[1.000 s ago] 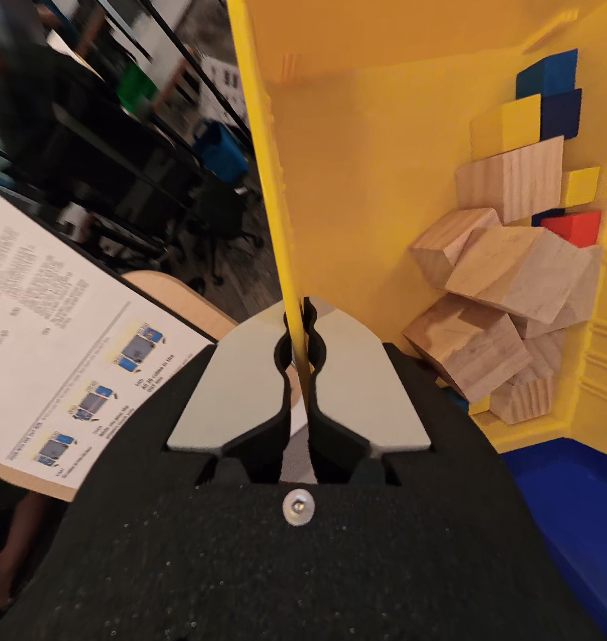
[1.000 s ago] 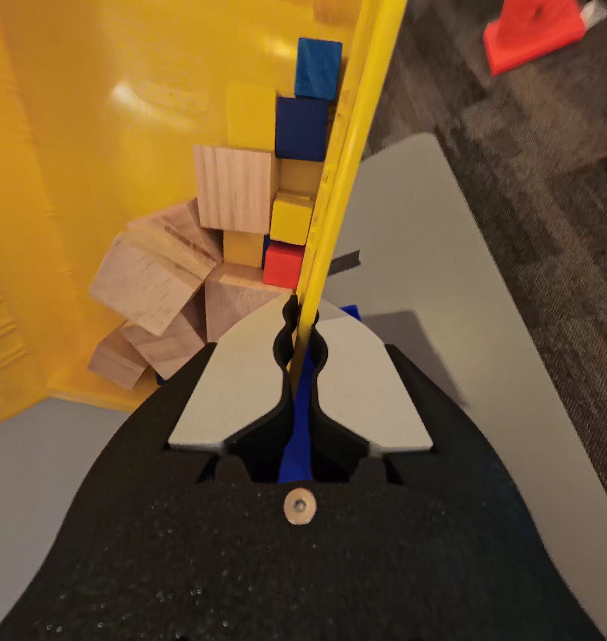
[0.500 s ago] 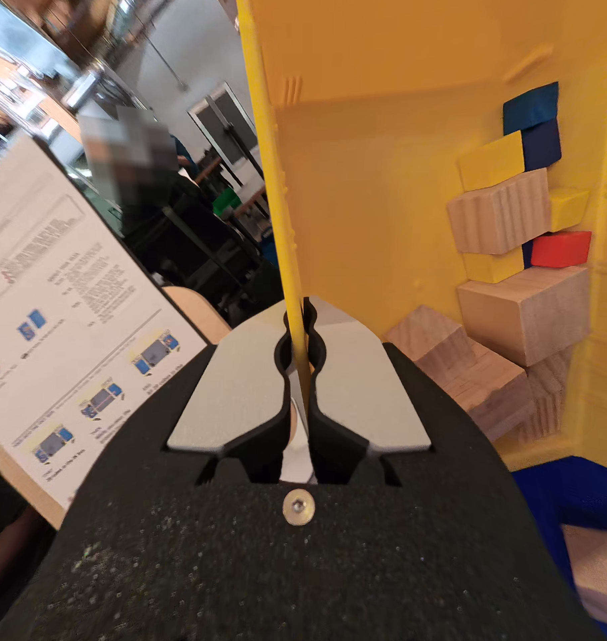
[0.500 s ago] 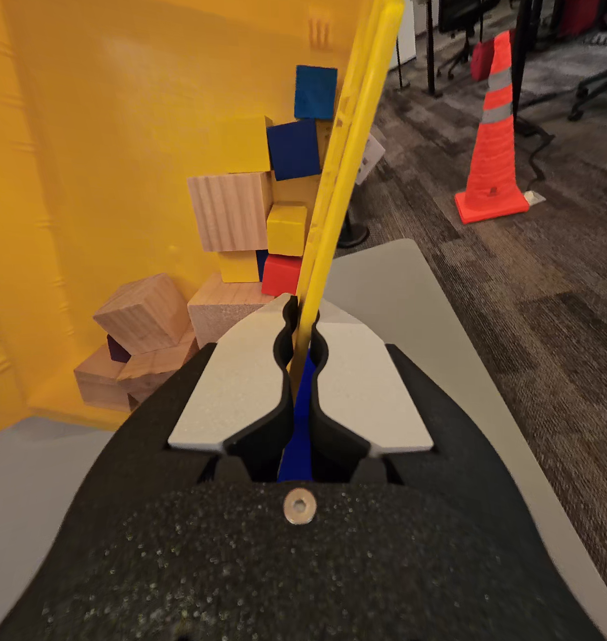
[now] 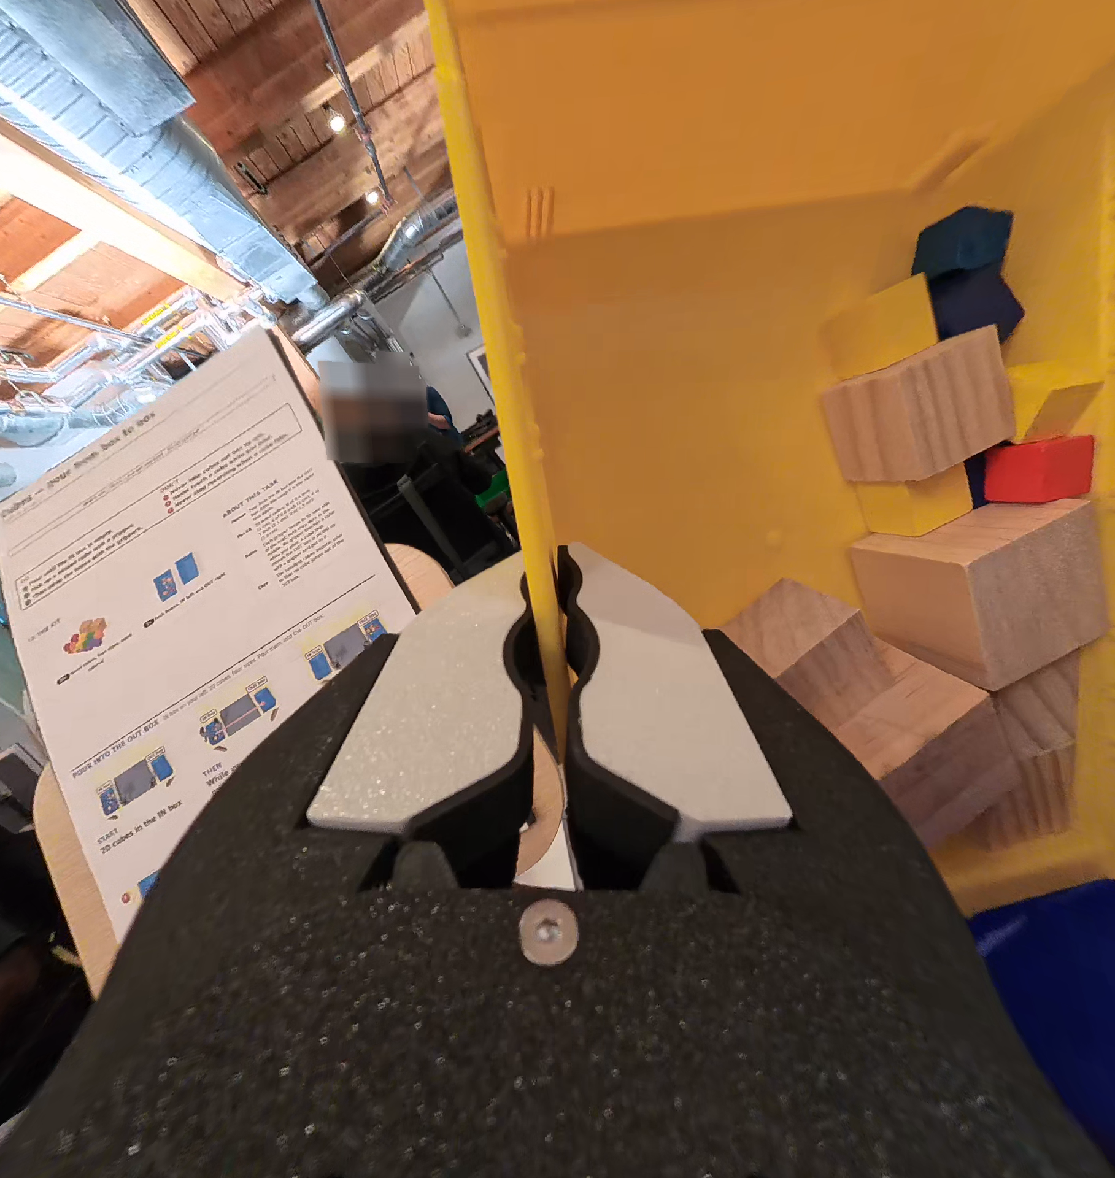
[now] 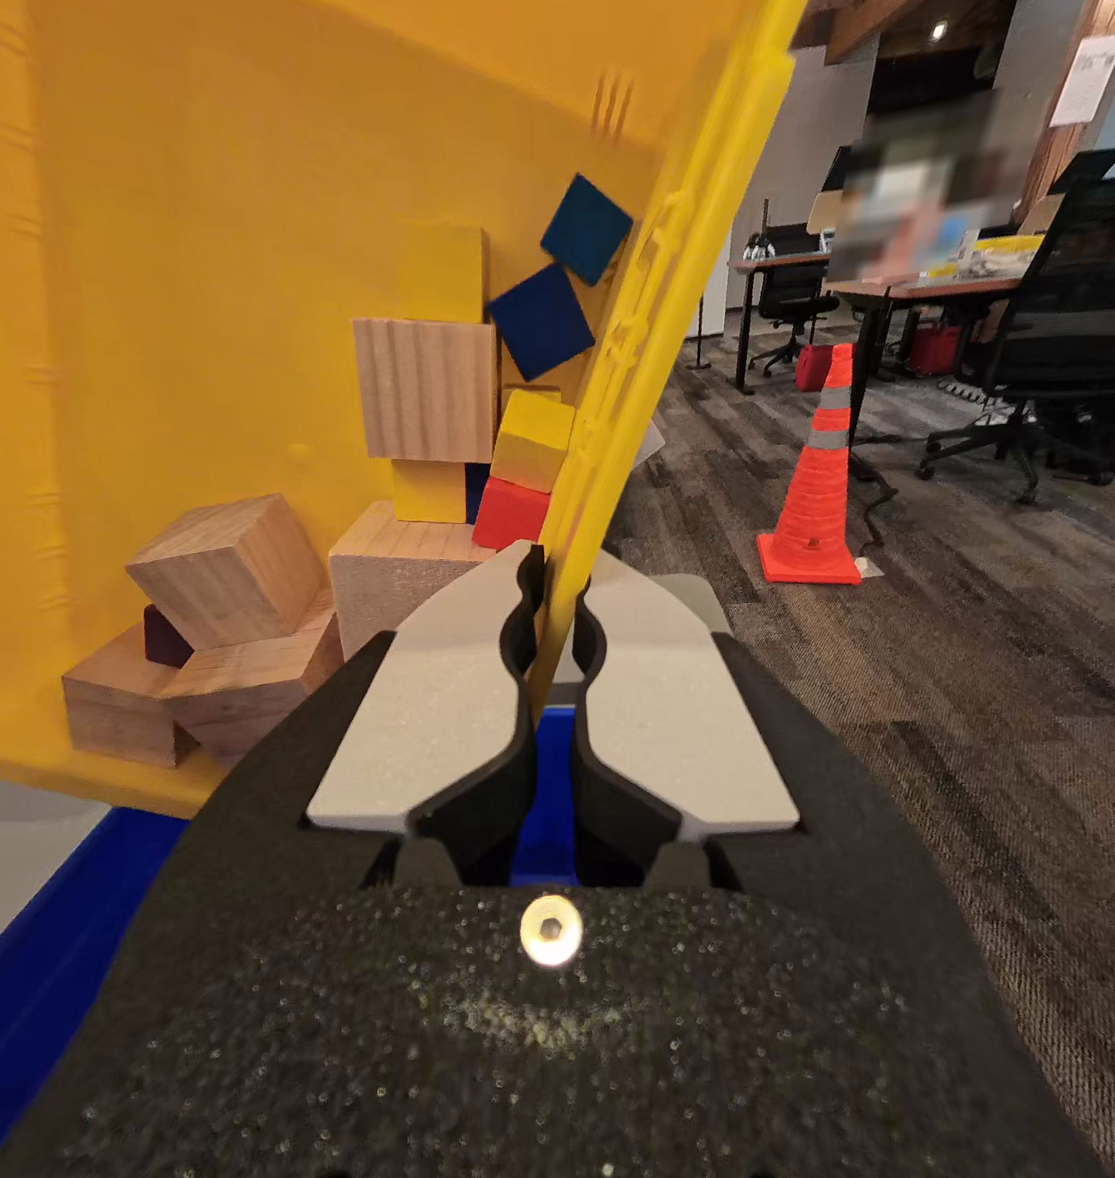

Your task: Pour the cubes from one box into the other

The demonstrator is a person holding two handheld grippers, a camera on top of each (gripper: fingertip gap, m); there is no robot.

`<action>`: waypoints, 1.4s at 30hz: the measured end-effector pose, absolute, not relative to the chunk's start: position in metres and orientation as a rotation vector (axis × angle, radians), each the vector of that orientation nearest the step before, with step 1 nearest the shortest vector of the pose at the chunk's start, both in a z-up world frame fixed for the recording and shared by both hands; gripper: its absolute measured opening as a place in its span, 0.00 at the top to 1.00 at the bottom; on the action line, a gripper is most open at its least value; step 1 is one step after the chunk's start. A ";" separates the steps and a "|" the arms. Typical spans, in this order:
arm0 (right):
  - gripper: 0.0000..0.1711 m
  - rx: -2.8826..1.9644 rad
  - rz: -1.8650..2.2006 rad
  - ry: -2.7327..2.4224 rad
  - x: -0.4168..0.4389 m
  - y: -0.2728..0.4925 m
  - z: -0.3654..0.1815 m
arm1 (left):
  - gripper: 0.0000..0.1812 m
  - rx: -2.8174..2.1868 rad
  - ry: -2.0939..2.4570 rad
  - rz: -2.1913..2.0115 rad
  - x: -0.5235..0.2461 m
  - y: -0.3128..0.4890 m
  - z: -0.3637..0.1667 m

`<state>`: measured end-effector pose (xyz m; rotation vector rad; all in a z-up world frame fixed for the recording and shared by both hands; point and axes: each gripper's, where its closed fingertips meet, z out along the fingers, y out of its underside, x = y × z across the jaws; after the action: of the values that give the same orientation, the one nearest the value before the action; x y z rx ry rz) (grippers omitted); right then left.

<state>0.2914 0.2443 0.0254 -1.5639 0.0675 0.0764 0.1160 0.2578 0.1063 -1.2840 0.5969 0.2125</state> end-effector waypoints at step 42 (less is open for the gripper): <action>0.97 -2.123 -0.035 0.052 0.233 0.232 0.056 | 0.97 -1.916 0.697 -0.025 0.051 0.284 0.084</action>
<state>0.2332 0.2317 0.0559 -2.1231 0.0516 -0.0349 0.0513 0.2837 0.0836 -1.9159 0.6965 -0.0250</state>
